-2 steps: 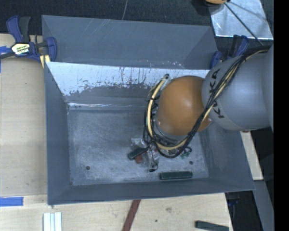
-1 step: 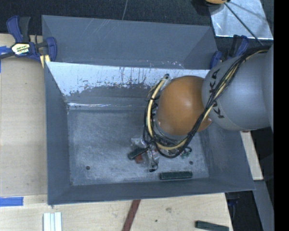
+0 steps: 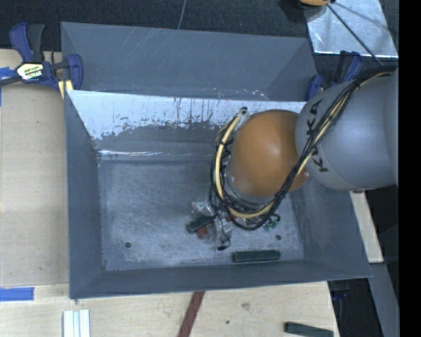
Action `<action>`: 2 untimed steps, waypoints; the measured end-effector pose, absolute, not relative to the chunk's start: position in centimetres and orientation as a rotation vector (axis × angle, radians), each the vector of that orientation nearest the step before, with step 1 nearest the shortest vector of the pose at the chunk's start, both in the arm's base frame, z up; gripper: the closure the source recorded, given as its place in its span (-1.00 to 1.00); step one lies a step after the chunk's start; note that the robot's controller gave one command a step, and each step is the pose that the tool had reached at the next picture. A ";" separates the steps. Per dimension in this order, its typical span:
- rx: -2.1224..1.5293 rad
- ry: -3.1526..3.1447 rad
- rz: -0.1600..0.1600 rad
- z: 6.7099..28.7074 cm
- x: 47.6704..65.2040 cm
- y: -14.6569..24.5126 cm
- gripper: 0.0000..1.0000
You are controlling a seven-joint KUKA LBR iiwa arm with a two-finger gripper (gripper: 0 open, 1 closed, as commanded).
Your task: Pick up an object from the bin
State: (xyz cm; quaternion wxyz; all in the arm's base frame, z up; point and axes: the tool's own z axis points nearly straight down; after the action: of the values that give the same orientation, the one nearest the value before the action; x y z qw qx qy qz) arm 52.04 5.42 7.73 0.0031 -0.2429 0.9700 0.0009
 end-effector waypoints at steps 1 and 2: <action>-0.763 3.046 0.003 9.3 52.0 5.4 1.00; -0.760 3.044 0.000 10.9 52.0 5.4 1.00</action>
Offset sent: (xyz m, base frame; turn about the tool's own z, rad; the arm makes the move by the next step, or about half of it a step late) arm -0.0001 -0.0001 0.0526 0.0000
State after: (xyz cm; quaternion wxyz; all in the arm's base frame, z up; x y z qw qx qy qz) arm 52.05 5.39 10.89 0.0019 -0.2423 0.9702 0.0001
